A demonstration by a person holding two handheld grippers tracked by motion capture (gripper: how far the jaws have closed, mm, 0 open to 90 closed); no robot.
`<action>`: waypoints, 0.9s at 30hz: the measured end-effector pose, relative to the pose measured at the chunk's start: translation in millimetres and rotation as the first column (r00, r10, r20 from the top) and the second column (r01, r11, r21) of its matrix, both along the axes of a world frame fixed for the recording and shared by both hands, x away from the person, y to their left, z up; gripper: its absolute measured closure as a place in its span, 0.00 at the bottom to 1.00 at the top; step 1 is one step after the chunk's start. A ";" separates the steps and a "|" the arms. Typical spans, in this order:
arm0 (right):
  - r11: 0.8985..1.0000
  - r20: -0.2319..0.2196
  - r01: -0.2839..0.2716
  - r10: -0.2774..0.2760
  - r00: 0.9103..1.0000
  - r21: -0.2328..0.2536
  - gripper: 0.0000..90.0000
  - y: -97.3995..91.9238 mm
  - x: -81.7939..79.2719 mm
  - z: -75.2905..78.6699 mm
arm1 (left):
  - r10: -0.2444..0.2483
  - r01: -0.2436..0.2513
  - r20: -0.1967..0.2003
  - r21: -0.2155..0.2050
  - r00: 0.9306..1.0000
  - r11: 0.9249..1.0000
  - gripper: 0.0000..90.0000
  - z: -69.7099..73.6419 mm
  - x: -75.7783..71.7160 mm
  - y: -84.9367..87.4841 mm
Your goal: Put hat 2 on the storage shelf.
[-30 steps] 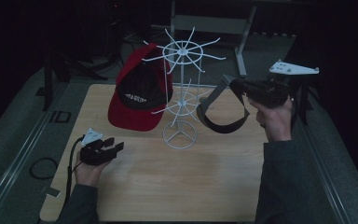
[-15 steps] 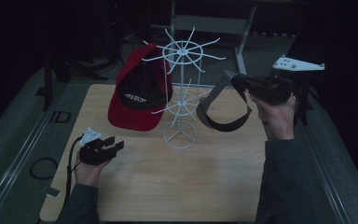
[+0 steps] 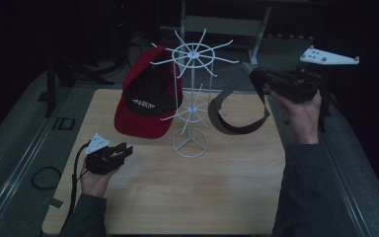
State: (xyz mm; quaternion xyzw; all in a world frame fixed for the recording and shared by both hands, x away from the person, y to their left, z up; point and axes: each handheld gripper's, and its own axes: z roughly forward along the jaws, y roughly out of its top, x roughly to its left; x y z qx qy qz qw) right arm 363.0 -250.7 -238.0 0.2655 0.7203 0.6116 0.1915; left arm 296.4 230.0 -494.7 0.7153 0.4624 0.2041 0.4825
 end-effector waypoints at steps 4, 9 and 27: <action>1.000 0.014 -0.006 0.006 1.000 0.004 0.98 5.4 3.7 13.4 | -0.006 0.006 0.012 -0.002 1.000 1.000 0.76 2.7 0.4 -2.8; 1.000 0.008 -0.004 0.004 1.000 0.004 0.98 17.0 16.0 22.6 | -0.011 0.011 0.014 0.003 1.000 1.000 0.76 2.6 0.8 -5.0; 0.993 -0.108 0.057 -0.068 0.992 -0.103 0.70 29.9 46.1 -17.3 | -0.011 0.011 0.012 0.010 1.000 1.000 0.73 1.9 1.3 -6.5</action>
